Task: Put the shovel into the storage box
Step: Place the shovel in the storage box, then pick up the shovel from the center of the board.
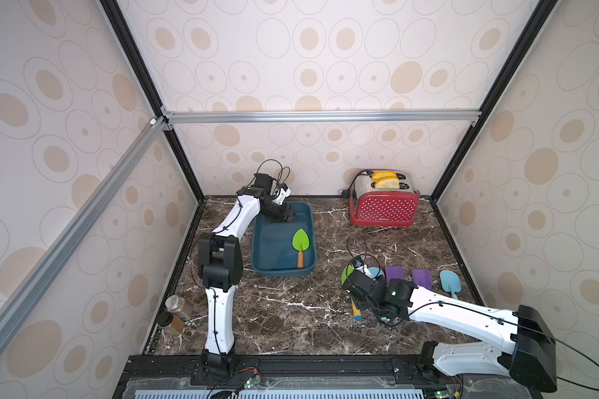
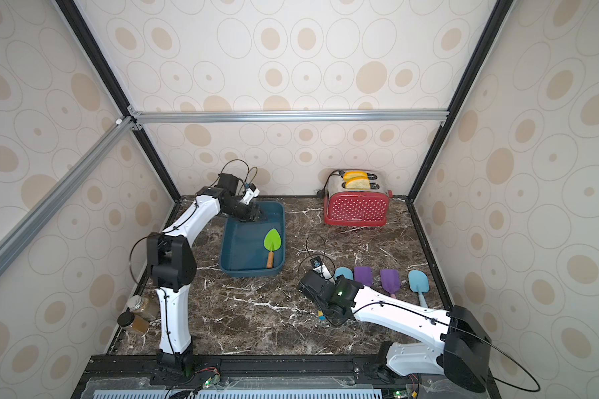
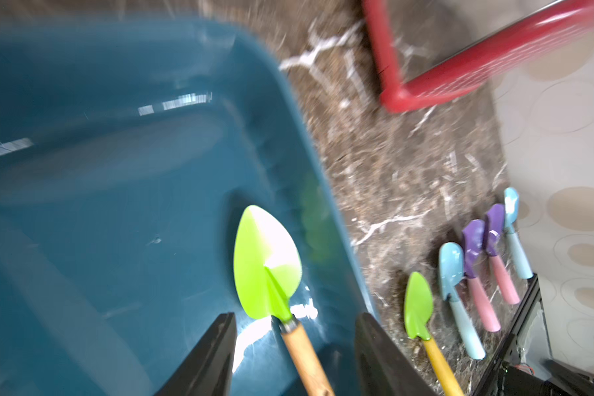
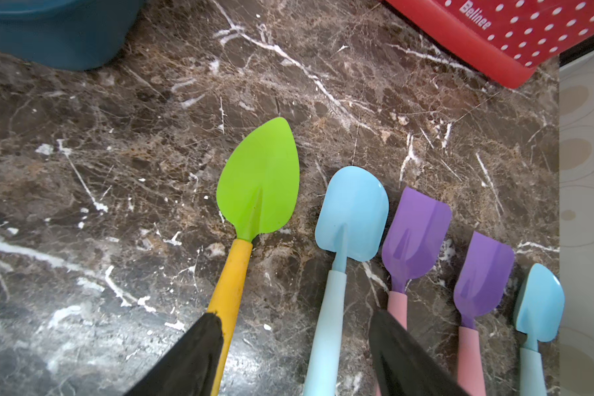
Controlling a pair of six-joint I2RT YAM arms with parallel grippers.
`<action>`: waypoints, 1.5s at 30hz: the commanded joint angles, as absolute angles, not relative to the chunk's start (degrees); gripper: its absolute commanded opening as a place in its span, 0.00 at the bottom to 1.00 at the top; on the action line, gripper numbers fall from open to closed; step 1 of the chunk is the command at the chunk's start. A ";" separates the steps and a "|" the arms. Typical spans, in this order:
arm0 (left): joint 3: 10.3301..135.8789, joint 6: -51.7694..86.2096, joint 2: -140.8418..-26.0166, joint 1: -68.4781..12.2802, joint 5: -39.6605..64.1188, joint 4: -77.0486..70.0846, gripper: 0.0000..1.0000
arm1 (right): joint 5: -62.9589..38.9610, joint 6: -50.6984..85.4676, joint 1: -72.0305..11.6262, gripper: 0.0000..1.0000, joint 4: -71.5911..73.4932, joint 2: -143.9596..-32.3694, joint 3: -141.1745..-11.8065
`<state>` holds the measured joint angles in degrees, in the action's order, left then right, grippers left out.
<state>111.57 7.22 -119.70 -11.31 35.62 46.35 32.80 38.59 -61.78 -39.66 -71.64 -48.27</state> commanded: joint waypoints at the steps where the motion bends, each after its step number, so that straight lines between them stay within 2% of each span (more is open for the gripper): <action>1: 104.17 9.53 -110.28 -11.12 33.55 41.86 0.59 | 28.52 39.11 -59.52 0.75 -35.57 -73.53 -46.02; 10: 85.03 16.03 -95.14 -12.18 33.52 28.28 0.61 | 20.18 39.77 -57.75 0.73 -28.33 -81.44 -42.85; 20: 81.29 16.54 -91.88 -13.00 32.43 27.31 0.61 | 15.88 42.59 -57.76 0.59 -24.46 -84.66 -38.85; 28: 78.04 19.16 -89.51 -13.36 33.60 23.84 0.61 | 14.17 43.19 -57.70 0.35 -24.08 -82.90 -36.32; 34: 70.23 24.96 -86.28 -13.83 36.93 15.49 0.68 | 13.66 41.53 -58.06 0.18 -26.27 -81.78 -37.88; 45: 55.64 36.96 -80.52 -15.96 41.79 -0.60 0.76 | 19.96 34.33 -60.20 0.04 -36.60 -74.92 -50.79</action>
<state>56.55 32.84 -82.59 -14.87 39.64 5.93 16.95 37.39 -59.81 -32.93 -76.95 -47.33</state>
